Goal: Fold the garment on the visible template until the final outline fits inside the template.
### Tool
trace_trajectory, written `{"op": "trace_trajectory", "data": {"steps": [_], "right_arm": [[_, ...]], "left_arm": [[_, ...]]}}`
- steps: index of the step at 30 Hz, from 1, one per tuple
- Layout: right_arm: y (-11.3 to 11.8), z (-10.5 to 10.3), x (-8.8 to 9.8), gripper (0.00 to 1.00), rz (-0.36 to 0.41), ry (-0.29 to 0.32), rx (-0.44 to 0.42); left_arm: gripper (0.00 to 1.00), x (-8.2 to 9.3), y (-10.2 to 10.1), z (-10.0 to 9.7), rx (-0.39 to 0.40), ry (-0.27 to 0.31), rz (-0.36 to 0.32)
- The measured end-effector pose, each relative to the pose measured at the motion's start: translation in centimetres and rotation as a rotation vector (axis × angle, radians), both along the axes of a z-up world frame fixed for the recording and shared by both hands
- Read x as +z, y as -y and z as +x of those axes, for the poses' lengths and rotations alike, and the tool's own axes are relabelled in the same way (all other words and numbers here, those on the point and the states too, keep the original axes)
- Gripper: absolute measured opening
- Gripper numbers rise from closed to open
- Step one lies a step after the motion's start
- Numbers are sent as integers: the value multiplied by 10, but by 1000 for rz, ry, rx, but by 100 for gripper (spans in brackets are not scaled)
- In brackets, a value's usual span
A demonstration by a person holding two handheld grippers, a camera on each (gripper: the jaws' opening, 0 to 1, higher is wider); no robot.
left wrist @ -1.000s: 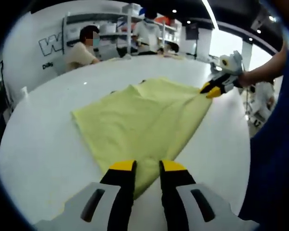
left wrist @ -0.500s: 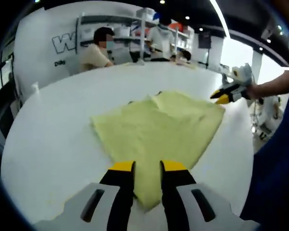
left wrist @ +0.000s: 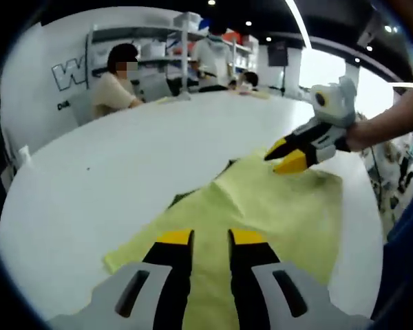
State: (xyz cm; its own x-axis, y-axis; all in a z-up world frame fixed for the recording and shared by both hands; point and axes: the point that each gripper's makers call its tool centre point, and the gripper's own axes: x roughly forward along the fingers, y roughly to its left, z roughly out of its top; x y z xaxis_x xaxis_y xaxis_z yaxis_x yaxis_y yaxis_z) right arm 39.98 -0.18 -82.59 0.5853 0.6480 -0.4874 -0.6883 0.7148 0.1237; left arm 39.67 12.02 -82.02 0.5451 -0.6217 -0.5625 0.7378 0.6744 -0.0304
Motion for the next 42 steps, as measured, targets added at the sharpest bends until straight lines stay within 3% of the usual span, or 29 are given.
{"op": "trace_trajectory", "data": {"steps": [5, 7, 9, 11, 13, 14, 17, 21, 25, 27, 34, 36, 39, 42], "right_arm": [[7, 3, -23, 20, -92, -36, 12], [15, 7, -32, 16, -94, -45, 4], [22, 11, -31, 11, -88, -33, -8], [27, 13, -30, 8, -85, -25, -11], [40, 18, -32, 9, -107, -21, -28], [49, 17, -31, 9, -103, -20, -40], [61, 19, -32, 15, -152, -26, -81], [81, 23, -26, 18, -121, -19, -107], [79, 25, -21, 26, -142, 3, -87], [77, 25, -18, 33, -154, 9, -69], [88, 27, -21, 38, -177, -4, -77], [88, 27, -20, 38, -179, -7, -79], [91, 29, -24, 38, -199, -11, -74], [91, 30, -26, 31, -197, -13, -74]], "left_arm": [[19, -20, -4, 17, 14, -17, 72], [18, -29, -18, 21, 38, -22, 132], [22, -35, -24, 25, 44, -22, 131], [17, -29, -23, 28, 64, -7, 69], [10, -29, -41, 34, 79, 31, 124], [10, -31, -51, 35, 108, -12, 114], [17, -31, -60, 36, 112, 6, 113], [18, -28, -66, 35, 125, 9, 108], [15, -23, -69, 34, 79, 22, 121], [18, -23, -77, 38, 90, 40, 134], [26, -26, -98, 46, 151, 16, 129], [28, -28, -96, 41, 149, -1, 130], [21, -32, -96, 37, 144, -19, 139], [17, -31, -95, 37, 143, -20, 135]]}}
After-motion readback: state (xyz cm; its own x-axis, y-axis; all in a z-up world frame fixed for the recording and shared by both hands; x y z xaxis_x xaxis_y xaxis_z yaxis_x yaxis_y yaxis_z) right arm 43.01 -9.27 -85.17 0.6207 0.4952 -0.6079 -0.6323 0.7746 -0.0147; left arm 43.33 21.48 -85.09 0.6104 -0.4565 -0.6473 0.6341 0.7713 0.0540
